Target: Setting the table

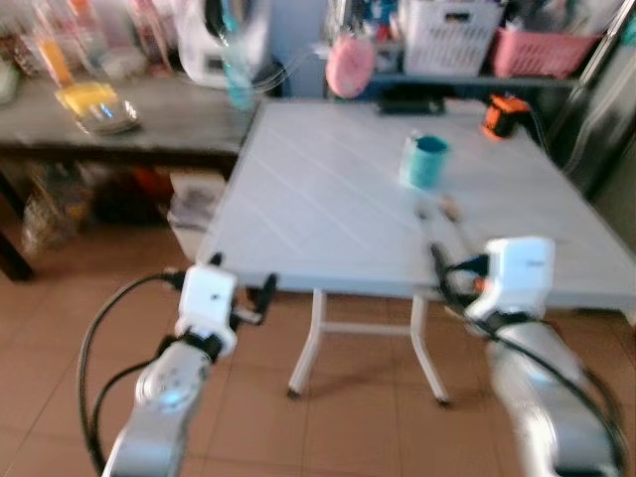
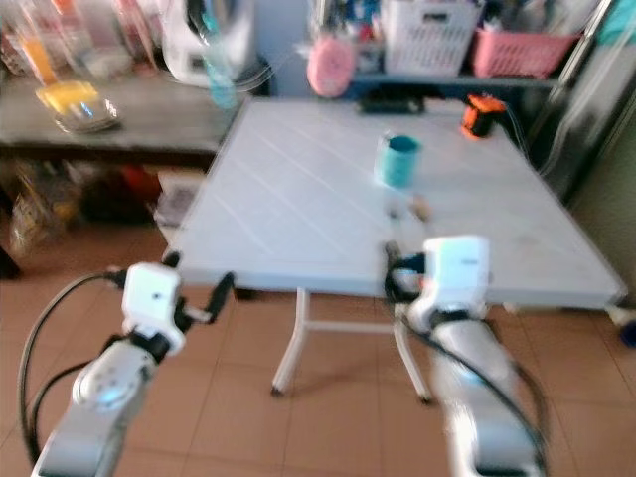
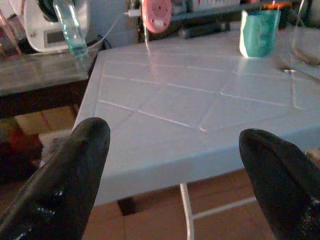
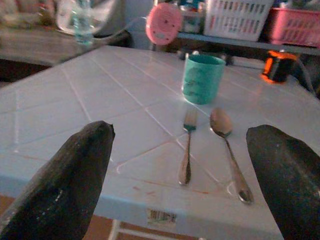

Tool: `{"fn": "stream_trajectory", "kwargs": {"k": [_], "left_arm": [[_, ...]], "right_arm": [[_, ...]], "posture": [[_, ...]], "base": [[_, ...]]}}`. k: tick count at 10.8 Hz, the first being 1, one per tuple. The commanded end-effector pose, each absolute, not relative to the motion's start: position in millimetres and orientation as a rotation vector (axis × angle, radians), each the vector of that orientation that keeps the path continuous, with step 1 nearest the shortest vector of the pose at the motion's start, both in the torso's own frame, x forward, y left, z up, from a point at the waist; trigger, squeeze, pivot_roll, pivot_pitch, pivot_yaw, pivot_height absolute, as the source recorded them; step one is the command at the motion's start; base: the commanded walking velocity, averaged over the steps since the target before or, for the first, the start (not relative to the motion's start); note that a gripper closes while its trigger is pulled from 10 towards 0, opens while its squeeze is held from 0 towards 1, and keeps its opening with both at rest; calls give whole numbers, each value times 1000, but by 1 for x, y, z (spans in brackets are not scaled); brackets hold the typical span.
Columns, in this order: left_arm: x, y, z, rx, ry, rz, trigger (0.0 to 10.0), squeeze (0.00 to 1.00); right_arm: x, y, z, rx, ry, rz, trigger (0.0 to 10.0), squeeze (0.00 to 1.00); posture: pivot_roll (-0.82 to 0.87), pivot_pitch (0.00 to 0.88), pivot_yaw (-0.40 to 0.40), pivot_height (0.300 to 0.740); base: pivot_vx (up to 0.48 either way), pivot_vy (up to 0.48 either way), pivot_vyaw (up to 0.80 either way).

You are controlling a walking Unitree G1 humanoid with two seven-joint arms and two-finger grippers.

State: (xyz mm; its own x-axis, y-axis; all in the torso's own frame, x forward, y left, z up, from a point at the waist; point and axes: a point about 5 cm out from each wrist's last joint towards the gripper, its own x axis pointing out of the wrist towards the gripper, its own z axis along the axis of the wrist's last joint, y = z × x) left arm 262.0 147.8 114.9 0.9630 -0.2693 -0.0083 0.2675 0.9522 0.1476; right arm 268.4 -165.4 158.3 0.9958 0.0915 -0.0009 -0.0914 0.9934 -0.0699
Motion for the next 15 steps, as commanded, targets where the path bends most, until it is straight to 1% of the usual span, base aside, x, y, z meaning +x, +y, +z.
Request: {"fn": "stream_trajectory", "kwargs": {"k": [1,4,6,8,9,11,15], "left_arm": [[264,148,117,152,-23,-270,10000,0],[268,144,117,160,-31,-264,10000,0],[269,147,118,143,-44,-238,10000,0],[273,144,124,100,-68,-255,10000,0],[275,142,126,89,-82,-263,10000,0],[277,142,127,99,-83,-264,10000,0],[276,142,124,91,-76,-265,10000,0]], "right_arm": [[270,-166,162,-78,-20,81,10000,0],[275,-168,161,-93,-30,58,10000,0],[279,-169,162,-82,-35,37,10000,0],[275,-163,159,-80,-34,52,10000,0],[275,-164,159,-82,-35,55,10000,0],[275,-167,160,-85,-35,46,10000,0],[277,-164,160,-86,-37,60,10000,0]], "posture": [[21,0,41,740],[28,0,29,740],[27,0,27,740],[13,0,31,740],[7,0,33,740],[3,0,33,740],[10,0,33,740]], "base": [[0,-360,0],[0,0,0],[0,0,0],[0,0,0],[0,0,0],[351,0,0],[410,0,0]]}}
